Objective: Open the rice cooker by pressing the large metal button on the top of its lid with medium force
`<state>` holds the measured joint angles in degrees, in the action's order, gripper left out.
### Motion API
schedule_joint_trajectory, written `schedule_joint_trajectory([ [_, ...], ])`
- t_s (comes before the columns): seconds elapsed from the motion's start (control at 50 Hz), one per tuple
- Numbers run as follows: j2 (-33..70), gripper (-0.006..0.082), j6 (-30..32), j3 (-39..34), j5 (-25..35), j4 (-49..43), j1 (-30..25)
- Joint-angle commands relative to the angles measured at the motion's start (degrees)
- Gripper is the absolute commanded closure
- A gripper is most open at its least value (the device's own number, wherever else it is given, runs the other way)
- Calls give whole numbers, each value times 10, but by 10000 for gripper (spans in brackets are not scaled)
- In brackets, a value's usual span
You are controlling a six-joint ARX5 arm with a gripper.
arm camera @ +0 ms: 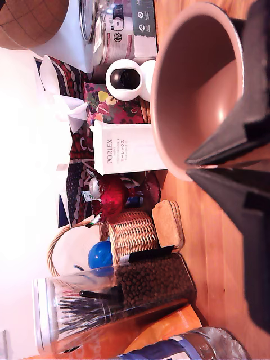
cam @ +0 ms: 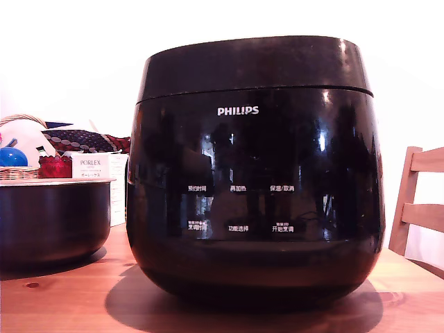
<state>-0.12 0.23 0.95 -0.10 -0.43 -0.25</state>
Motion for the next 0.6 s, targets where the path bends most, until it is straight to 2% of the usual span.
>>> schedule_joint_trajectory([
  [0.0,-6,791,-58,13,91,10,8],
  [0.34,-6,791,-64,13,113,41,8],
  [0.44,-6,791,-114,13,133,80,8],
  [0.48,-6,791,-114,13,141,97,8],
  [0.5,-6,791,-155,13,145,106,8],
  [0.54,-6,791,-155,13,152,123,8],
  [0.56,-6,791,-196,14,158,129,8],
  [0.58,-6,791,-204,14,166,136,8],
])
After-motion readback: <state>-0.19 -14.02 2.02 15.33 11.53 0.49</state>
